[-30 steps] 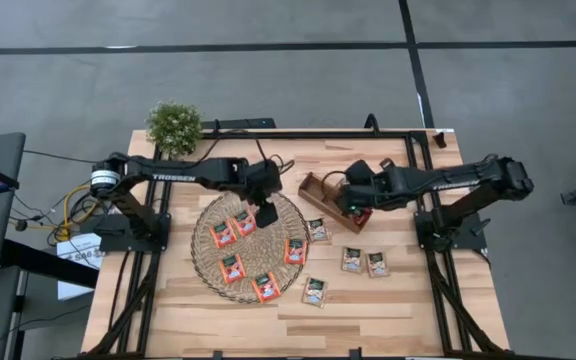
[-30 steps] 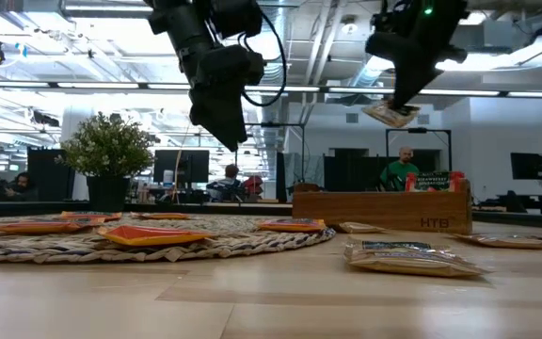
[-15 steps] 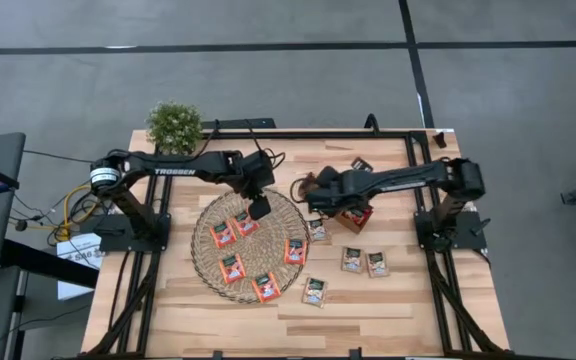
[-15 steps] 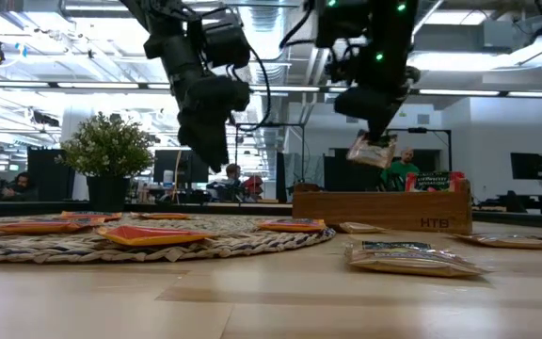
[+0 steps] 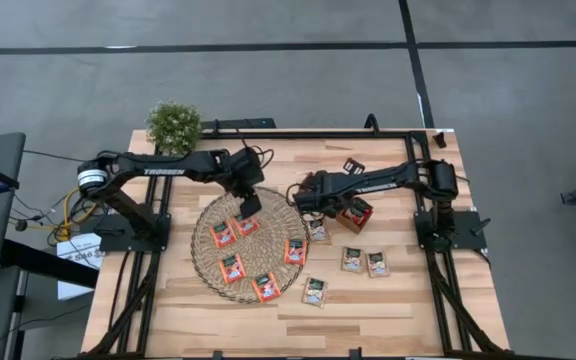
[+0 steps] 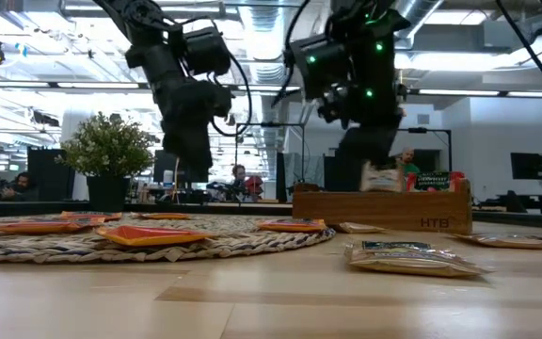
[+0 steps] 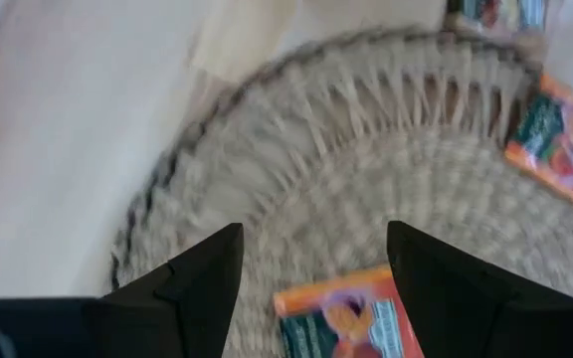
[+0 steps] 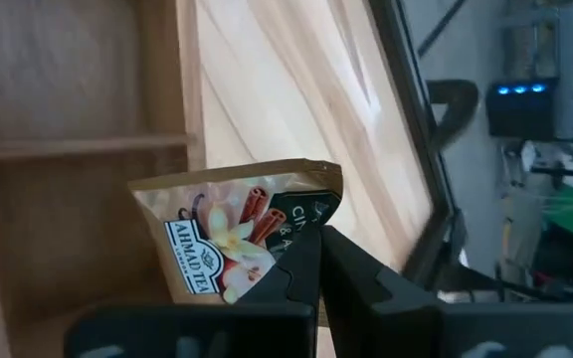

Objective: Pick & Place Tea
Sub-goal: Put the brown tea bag into the middle section of the wooden organizer

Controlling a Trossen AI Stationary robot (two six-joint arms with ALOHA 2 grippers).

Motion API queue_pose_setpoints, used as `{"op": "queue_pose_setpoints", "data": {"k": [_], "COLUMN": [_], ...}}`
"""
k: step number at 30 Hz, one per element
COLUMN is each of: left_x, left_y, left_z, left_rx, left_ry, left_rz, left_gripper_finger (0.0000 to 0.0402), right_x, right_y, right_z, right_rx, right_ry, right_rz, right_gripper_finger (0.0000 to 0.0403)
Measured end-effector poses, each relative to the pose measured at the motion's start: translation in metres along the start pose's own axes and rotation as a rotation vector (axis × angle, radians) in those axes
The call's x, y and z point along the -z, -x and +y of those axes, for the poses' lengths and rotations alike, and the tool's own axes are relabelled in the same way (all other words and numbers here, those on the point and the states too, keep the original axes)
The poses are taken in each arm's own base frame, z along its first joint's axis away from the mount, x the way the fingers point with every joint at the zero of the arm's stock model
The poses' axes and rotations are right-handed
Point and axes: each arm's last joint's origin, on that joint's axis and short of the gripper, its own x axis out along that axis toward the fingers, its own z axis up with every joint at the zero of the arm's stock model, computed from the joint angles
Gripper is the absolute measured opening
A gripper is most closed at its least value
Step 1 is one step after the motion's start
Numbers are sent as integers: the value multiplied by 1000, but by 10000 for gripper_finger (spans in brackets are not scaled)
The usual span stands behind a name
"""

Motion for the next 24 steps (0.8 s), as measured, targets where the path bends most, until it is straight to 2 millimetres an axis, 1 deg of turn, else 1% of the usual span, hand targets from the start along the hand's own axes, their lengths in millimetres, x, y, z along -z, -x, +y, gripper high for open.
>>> {"op": "queue_pose_setpoints", "data": {"k": [3, 7, 14, 21, 24], "left_x": [-2, -3, -3, -3, -3], "left_y": [8, 12, 12, 11, 11], "left_z": [2, 2, 2, 2, 2], "left_rx": [0, 5, 4, 4, 4], "left_ry": [0, -8, -23, -36, -39], "left_rz": [-28, -47, -51, -51, -51], "left_gripper_finger": [241, 241, 241, 241, 241], "right_x": [-1, -3, -4, -7, -9], "right_y": [-1, 0, -6, -17, -18], "right_z": [3, 6, 2, 9, 11], "right_rx": [-7, -20, -14, -3, 0], "right_ry": [-12, -41, -55, -40, -40], "right_rz": [-1, -24, -6, 22, 20], "right_gripper_finger": [0, 0, 0, 0, 0]}}
